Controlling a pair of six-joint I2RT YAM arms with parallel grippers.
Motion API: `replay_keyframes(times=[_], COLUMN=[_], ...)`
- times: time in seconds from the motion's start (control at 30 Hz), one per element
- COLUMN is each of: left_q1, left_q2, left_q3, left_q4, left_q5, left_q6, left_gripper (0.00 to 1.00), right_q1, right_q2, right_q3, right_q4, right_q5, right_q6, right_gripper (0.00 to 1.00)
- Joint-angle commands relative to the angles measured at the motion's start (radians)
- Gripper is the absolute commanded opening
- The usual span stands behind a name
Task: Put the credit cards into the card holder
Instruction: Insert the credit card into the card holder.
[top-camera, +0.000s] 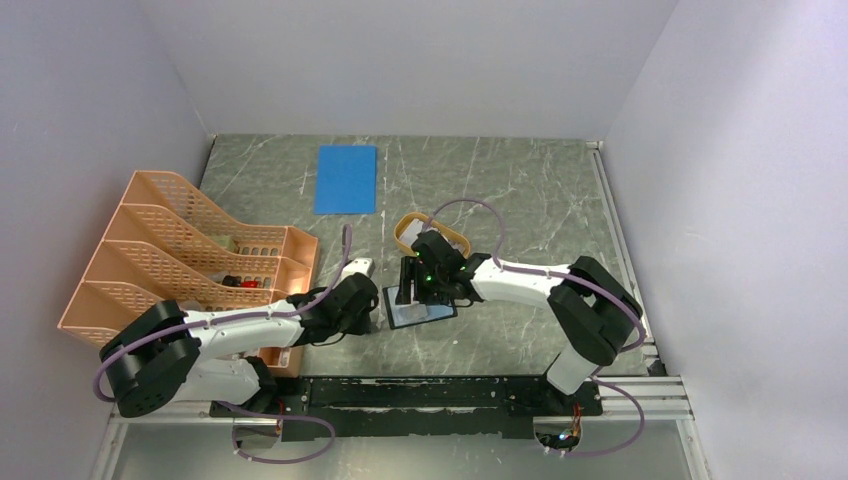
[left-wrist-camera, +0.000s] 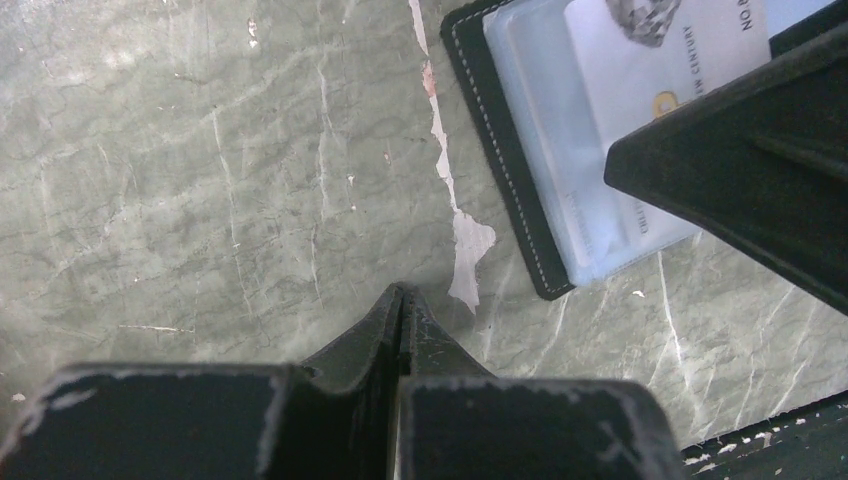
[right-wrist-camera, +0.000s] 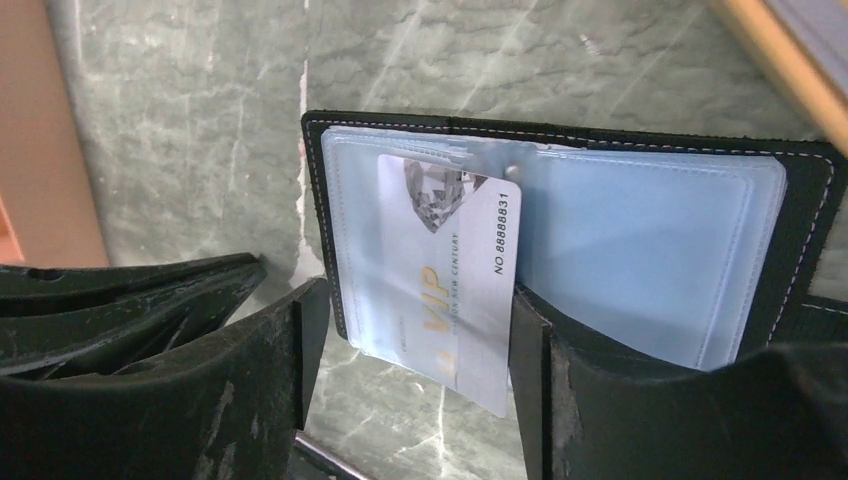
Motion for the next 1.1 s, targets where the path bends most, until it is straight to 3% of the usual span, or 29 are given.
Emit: replay_keyframes(times=[0.0, 0.23, 0.4, 0.73, 1.07], left_q1=[-0.004, 0.005, 0.019, 0.084, 0.111], left_q2=[0.003, -0.037, -0.135, 0.055, 0.199], left_q3=[0.001, 0.034, 0.037, 0.001, 0.035], left_q4=[0.011, 0.017, 0.212, 0.449, 0.458], left_q5=[0.005, 0.0, 0.139, 0.368, 0.402], left_q6=[-0.005, 0.0, 0.001, -0.057, -0.048], left_gripper=[0.05, 0.05, 0.05, 0.05, 0.05], right_q1=[0.003, 0.002, -0.001, -0.021, -0.025], right_q2=[-0.02, -0.029, -0.025, -0.037, -0.028], right_q3=[0.029, 0.021, -0.028, -0.08, -0.082], right_q4=[-0.078, -0.056, 0.002, 0.067, 0.077], right_q5=[0.117, 0.119, 0.101, 0.061, 0.045], right_q6=[-0.038, -0.051, -0.006, 0.045, 0.053], right_gripper=[0.68, 0.68, 0.68, 0.68, 0.68])
